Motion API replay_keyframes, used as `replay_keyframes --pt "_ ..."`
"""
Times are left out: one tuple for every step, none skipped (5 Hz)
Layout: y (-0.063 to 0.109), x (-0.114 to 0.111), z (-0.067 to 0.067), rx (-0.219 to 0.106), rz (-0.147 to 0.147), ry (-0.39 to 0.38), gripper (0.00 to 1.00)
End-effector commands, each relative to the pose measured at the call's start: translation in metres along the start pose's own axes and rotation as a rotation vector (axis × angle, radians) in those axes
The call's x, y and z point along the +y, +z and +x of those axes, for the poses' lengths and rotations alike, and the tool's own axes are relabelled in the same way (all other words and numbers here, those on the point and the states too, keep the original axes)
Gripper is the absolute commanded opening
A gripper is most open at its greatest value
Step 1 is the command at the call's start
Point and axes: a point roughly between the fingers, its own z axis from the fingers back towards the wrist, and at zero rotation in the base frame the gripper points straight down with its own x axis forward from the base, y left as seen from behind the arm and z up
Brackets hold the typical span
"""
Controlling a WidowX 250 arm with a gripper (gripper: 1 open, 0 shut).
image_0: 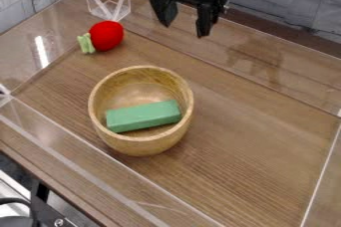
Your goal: Move the red fruit to the left side of the table
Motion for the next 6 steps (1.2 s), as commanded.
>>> replay_keyframes --pt "0.003 0.015 0.006 -0.05 0.001 -0.012 1.0" --pt "-0.008 0.028 0.006 -0.041 0.0 -0.008 1.0" --pt "-0.011 0.026 0.006 -0.036 -0.012 -0.014 1.0" --pt "-0.003 0.008 0.006 -0.039 0.005 0.009 1.0" --pt "0.008 -0.002 0.007 -0.047 0.01 0.038 1.0" --pt "0.008 0.014 0.012 -0.047 -0.017 -0.066 1.0"
